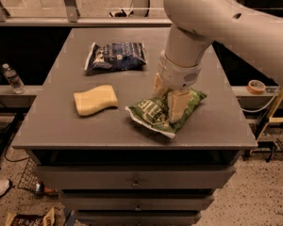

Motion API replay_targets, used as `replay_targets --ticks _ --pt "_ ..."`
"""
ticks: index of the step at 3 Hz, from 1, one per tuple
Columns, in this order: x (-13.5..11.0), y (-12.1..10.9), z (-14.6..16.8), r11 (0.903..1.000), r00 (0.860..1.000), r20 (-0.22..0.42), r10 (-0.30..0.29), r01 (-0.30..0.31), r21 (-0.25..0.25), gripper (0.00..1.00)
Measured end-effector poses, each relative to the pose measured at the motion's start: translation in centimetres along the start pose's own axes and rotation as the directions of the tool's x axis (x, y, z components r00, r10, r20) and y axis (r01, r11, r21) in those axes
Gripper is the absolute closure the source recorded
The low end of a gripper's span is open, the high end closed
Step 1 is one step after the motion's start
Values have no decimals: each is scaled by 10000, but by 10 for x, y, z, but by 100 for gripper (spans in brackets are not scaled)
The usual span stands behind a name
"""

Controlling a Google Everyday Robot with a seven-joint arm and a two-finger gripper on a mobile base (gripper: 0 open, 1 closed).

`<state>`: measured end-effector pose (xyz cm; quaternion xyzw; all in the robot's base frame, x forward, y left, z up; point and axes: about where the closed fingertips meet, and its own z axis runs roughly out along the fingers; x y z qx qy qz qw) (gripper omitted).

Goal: Pick green jalapeno chip bag

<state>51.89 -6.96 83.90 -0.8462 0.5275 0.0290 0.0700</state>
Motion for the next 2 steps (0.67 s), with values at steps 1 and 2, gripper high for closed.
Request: replay_targets --ticks 1,2 --pt "3 -7 -2 9999 9997 169 156 -157 37 65" --pt "4 -24 -27 9982 9982 565 224 -255 551 87"
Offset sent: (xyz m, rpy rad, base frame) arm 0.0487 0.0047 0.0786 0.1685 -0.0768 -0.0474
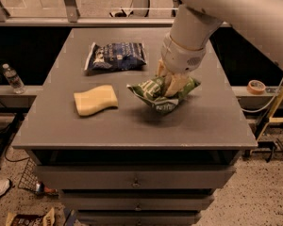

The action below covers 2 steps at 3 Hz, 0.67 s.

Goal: Pick green jalapeno chip bag

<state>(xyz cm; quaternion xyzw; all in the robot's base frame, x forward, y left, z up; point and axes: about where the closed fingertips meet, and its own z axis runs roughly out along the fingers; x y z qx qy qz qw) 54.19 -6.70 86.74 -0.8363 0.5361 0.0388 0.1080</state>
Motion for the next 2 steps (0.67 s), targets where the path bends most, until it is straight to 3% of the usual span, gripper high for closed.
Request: replay_targets --ticks 1,2 --pt "-1 -25 -42 9956 9990 433 51 -91 933 100" --pt "3 -38 -69 9870 9972 705 254 -362 1564 100"
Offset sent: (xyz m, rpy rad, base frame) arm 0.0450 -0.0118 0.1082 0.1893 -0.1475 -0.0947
